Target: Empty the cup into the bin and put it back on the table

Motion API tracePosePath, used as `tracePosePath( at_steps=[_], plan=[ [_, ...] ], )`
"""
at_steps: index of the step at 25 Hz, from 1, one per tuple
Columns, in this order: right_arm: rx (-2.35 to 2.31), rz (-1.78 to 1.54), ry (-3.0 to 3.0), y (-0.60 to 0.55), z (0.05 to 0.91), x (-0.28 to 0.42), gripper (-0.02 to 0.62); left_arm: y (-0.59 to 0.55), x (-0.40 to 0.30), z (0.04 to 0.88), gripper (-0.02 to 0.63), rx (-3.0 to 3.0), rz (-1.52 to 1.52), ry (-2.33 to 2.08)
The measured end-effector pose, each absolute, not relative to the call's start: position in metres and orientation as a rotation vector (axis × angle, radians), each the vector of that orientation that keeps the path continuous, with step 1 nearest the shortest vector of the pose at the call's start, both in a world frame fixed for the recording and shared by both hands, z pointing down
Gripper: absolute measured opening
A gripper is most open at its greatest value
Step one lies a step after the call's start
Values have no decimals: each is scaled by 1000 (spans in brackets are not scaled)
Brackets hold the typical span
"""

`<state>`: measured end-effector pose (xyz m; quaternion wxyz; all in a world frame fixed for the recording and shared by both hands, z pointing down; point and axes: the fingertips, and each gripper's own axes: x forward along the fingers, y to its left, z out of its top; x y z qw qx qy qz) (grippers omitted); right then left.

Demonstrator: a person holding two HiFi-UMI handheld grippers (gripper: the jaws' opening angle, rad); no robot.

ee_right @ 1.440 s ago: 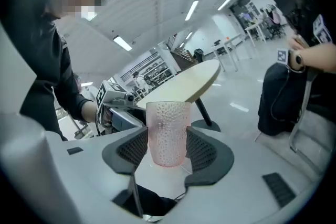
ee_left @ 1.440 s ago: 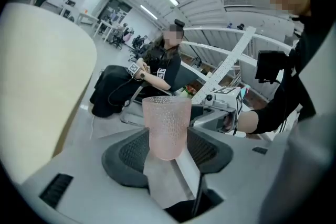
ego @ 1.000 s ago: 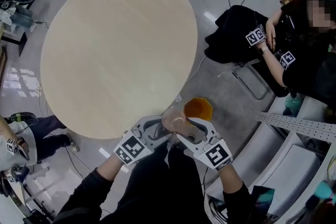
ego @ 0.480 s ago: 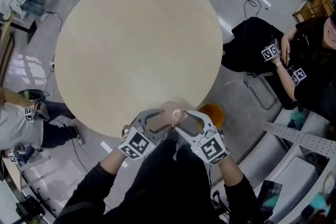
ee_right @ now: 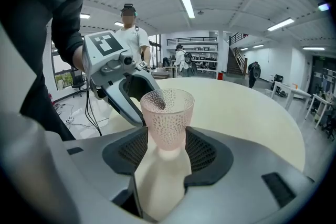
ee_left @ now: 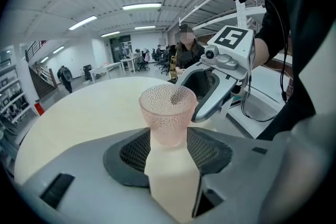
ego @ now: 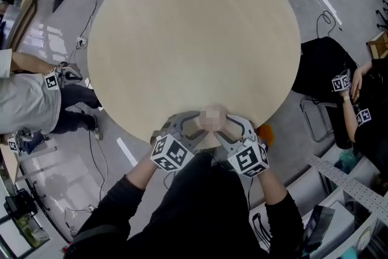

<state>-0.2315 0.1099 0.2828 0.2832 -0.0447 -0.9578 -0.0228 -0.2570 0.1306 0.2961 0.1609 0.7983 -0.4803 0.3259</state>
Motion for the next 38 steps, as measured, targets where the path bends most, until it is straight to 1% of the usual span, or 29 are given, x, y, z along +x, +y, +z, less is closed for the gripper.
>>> tracePosePath(
  at_steps=[5,11,15,18,23,25,26,27,28,31,34,38],
  plan=[
    [-152,-61,-2535,115,300,-251,227,136,-275,312,230,2208,933,-1393],
    [-142,-47,-2515,127,296,-282,227,150,-306,306,230,2183,943,-1391],
    [-144,-22,-2521,128,299,-290,227,153,-318,309,232,2135,925,-1423],
    [-132,18,-2516,128,308,-276,227,157,-319,318,232,2035,848,-1452],
    [-39,152,-2516,122,307,-221,225,185,-311,327,232,1812,629,-1496],
    [-2,240,-2523,122,304,-193,214,201,-298,326,230,1752,600,-1512],
    [26,303,-2525,120,302,-176,163,207,-288,324,230,1739,590,-1512],
    [60,381,-2527,118,299,-158,85,211,-275,320,227,1738,577,-1507],
    [96,466,-2528,116,293,-141,23,213,-260,315,224,1749,559,-1497],
    [223,640,-2538,111,270,-97,15,213,-213,287,212,1824,496,-1455],
    [348,684,-2583,112,245,-64,17,200,-161,257,207,1924,422,-1424],
    [462,736,-2675,117,206,-45,17,177,-101,229,201,2065,363,-1393]
  ],
)
